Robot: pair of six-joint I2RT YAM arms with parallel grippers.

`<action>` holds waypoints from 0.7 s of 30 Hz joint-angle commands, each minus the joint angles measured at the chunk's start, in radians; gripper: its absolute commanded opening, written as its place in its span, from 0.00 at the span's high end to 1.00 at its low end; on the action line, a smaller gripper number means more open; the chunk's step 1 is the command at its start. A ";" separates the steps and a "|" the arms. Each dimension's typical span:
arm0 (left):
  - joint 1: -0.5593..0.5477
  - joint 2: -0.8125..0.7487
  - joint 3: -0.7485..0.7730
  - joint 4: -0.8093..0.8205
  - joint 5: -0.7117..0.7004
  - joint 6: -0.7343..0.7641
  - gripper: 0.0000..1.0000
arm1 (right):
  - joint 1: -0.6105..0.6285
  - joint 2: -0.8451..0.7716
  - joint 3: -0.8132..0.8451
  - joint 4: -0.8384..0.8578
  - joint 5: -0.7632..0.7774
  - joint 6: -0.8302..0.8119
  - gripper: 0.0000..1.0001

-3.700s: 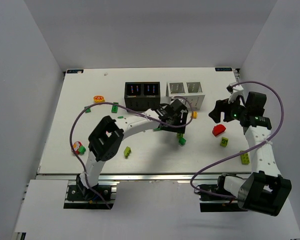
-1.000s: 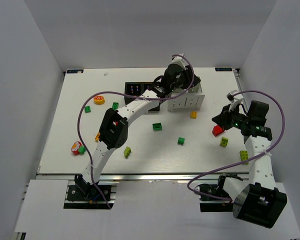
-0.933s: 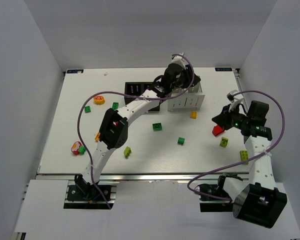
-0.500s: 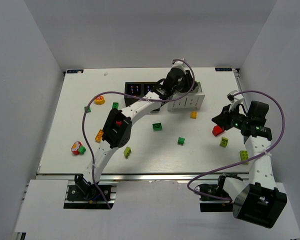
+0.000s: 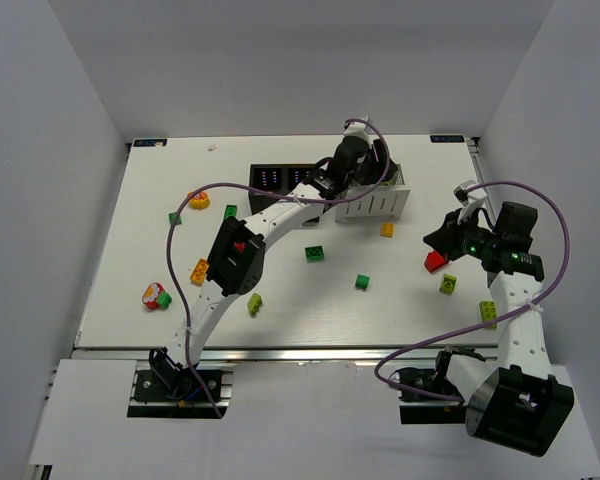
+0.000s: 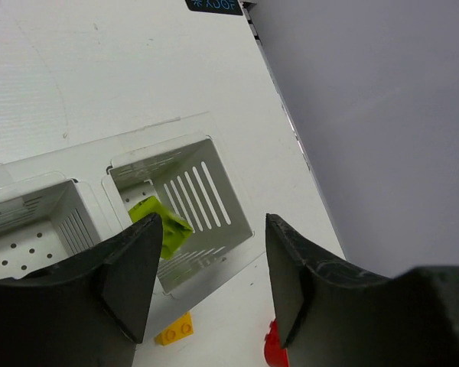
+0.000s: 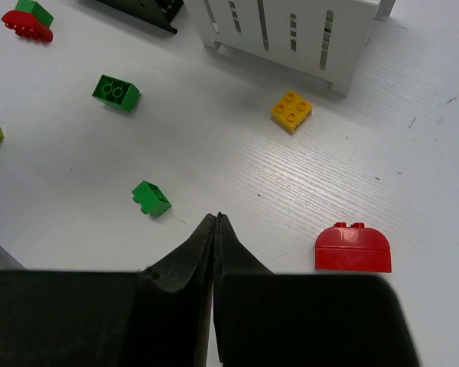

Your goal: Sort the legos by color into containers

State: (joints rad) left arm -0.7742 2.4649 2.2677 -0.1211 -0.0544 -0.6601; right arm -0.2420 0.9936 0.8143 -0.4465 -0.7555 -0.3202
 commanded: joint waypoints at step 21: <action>0.000 -0.702 -0.653 0.000 -0.078 0.151 0.31 | -0.006 -0.026 0.125 -0.369 0.607 -0.247 0.20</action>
State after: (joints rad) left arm -0.7742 1.9419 1.7718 -0.1303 -0.0948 -0.5388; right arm -0.2420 0.9890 0.9047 -0.7166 -0.3790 -0.5171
